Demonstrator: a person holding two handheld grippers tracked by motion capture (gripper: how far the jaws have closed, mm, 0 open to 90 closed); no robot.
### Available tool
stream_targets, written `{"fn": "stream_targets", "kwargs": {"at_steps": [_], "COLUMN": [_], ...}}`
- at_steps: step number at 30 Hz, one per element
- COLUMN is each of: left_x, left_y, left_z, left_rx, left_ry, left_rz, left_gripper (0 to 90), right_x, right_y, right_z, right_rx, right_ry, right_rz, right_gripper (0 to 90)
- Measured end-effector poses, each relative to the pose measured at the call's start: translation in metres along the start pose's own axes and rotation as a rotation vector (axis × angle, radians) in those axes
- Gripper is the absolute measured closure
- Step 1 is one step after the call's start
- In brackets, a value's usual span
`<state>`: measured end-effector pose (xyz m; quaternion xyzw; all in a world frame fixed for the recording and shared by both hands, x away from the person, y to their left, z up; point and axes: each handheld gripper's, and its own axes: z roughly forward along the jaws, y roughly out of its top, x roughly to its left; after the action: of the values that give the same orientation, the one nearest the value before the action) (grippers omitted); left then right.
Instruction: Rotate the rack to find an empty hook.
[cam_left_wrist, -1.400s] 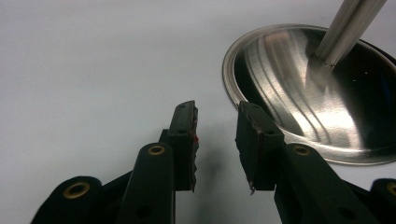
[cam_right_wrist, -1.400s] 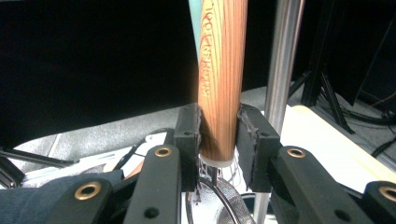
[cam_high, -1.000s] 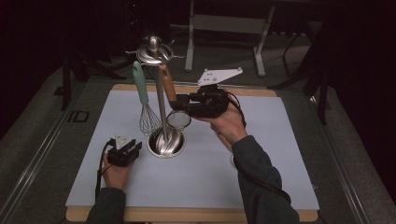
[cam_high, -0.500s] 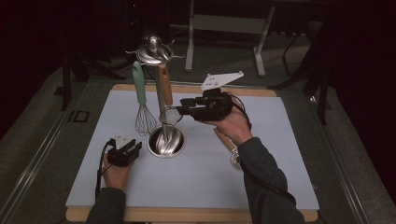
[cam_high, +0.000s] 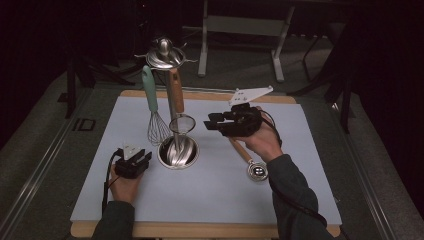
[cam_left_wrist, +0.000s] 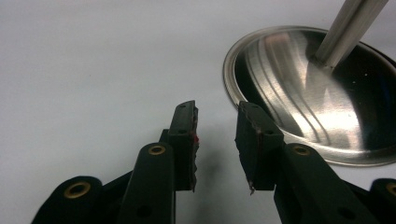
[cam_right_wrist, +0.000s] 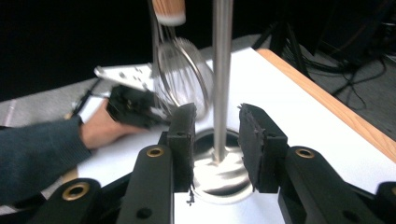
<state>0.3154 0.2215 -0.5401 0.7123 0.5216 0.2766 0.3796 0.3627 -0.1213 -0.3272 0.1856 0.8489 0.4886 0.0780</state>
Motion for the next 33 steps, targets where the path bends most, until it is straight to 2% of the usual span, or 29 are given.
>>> {"fn": "stream_targets", "kwargs": {"at_steps": [4,8,10,13,16,19,22,25,28,33], "left_x": [0.002,0.005,0.007,0.008,0.009,0.006,0.001,-0.006,-0.013,-0.017], "left_y": [-0.002,-0.002,0.002,0.012,0.023,0.033,0.043,0.056,0.071,0.089], "left_z": [-0.004,-0.01,-0.02,-0.041,-0.057,-0.071,-0.084,-0.099,-0.114,-0.13], "left_rx": [-0.04,-0.084,-0.164,-0.293,-0.38,-0.452,-0.513,-0.581,-0.645,-0.736], "left_ry": [-0.027,-0.061,-0.062,-0.083,-0.125,-0.17,-0.198,-0.215,-0.218,-0.234], "left_rz": [-0.009,-0.037,-0.056,-0.106,-0.148,-0.179,-0.184,-0.151,-0.116,-0.105], "left_gripper": [74.7,84.2,89.0,89.8,89.8,89.8,89.8,89.8,89.8,89.7], "right_x": [-0.004,-0.009,-0.011,-0.013,-0.015,-0.011,-0.005,-0.001,-0.001,0.001], "right_y": [-0.016,-0.034,-0.043,-0.057,-0.069,-0.082,-0.097,-0.111,-0.125,-0.145], "right_z": [0.0,0.0,-0.002,-0.004,-0.006,-0.007,-0.003,0.002,0.003,0.001], "right_rx": [0.027,0.056,0.064,0.077,0.091,0.077,0.09,0.11,0.109,0.114], "right_ry": [-0.024,-0.039,-0.059,-0.083,-0.113,-0.128,-0.15,-0.169,-0.164,-0.167], "right_rz": [0.008,0.037,0.052,0.071,0.092,0.122,0.118,0.124,0.15,0.202], "right_gripper": [64.9,63.6,62.6,61.7,60.5,59.4,58.5,56.3,56.0,56.0]}}
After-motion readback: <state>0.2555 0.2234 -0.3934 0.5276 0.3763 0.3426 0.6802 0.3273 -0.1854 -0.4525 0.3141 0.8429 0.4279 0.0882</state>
